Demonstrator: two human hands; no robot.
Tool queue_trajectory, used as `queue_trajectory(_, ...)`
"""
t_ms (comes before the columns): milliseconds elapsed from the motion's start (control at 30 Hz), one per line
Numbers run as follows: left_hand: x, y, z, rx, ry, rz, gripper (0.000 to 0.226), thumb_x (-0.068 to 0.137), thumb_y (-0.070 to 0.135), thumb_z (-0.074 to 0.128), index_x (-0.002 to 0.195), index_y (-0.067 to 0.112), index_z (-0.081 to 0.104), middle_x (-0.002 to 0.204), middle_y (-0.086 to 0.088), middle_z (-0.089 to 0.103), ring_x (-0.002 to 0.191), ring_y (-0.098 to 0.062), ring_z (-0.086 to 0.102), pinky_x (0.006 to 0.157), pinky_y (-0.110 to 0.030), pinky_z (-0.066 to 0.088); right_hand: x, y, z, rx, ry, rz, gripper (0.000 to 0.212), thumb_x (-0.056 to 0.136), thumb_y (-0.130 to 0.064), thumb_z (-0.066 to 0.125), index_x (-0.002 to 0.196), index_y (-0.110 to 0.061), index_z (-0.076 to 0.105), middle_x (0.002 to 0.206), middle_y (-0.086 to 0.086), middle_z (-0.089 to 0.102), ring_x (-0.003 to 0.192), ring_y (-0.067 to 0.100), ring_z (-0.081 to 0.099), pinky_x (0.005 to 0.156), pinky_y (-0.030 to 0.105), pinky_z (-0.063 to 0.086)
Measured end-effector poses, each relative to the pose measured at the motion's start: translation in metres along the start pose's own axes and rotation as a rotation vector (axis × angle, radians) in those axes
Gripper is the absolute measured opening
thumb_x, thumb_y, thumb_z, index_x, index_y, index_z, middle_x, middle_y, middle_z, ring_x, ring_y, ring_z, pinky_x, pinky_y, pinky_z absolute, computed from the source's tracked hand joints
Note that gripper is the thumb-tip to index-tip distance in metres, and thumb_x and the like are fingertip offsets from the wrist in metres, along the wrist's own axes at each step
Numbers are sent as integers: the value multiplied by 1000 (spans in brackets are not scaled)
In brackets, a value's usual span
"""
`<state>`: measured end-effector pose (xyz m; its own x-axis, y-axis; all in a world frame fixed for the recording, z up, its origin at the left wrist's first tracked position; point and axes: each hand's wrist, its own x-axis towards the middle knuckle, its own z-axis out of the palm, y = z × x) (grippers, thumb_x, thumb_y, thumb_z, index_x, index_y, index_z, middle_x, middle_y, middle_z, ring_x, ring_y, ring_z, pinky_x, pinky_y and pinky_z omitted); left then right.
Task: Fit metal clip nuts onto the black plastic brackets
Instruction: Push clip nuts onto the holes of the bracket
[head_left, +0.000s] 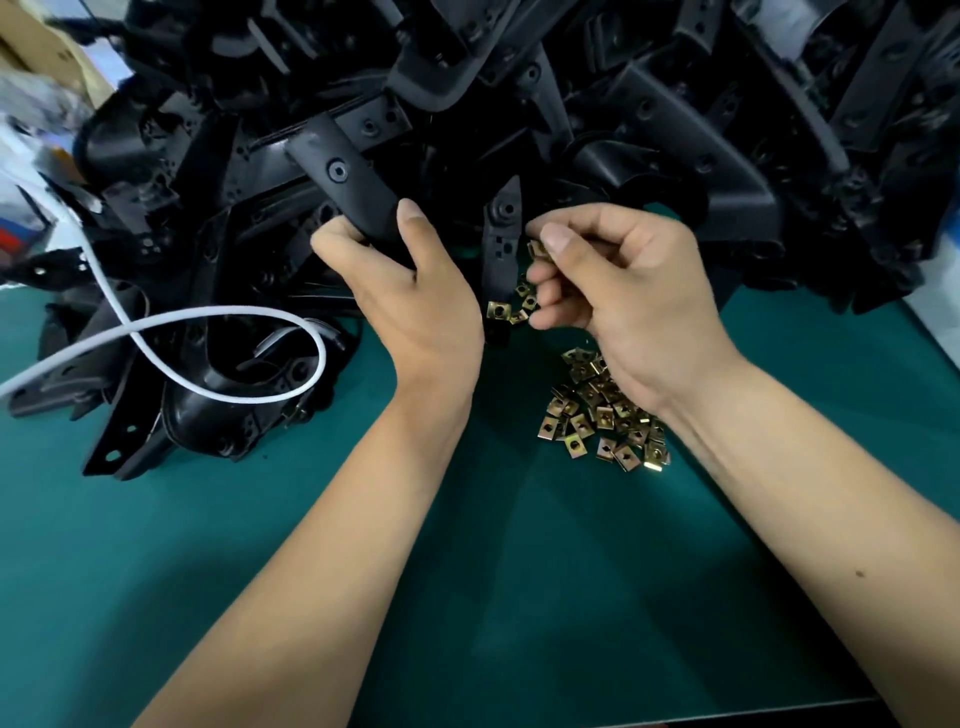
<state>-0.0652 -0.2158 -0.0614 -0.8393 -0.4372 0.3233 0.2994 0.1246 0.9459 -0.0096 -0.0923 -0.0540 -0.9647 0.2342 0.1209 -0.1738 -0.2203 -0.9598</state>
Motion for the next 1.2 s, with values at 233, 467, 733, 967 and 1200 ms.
queue_trajectory(233,4,-1,0,8,1,-89,19,105,22,53,104,13,37,104,0,52,93,-12,51,89,-31,49,1,-1,-4,-139,-14,-146,10,99,0,65,105,4,72,86,18,74,73,24,73,64,32,63)
queue_trajectory(467,4,-2,2,-18,-48,-123,16,105,24,54,107,14,41,108,-1,59,94,-8,56,80,-16,45,3,2,-4,-213,-25,-208,9,98,0,66,101,-1,74,83,16,74,71,25,75,62,31,63)
queue_trajectory(733,4,-3,1,8,-84,-127,16,105,24,53,108,14,41,96,9,52,77,10,51,73,-11,43,3,1,-4,-207,-48,-195,9,98,0,66,101,-1,74,83,17,74,71,29,76,62,31,62)
queue_trajectory(967,-3,-6,2,93,-159,-43,23,106,20,53,118,3,42,95,13,52,82,12,53,73,-11,40,-1,4,-2,-228,-59,-252,20,96,-2,69,114,-6,61,74,12,70,59,24,70,55,30,58)
queue_trajectory(1200,-6,-8,2,187,-202,42,24,107,17,53,117,1,38,88,14,50,76,19,53,68,-7,42,-2,5,-5,-290,-79,-260,30,95,0,69,119,-6,52,73,14,67,57,20,67,55,25,53)
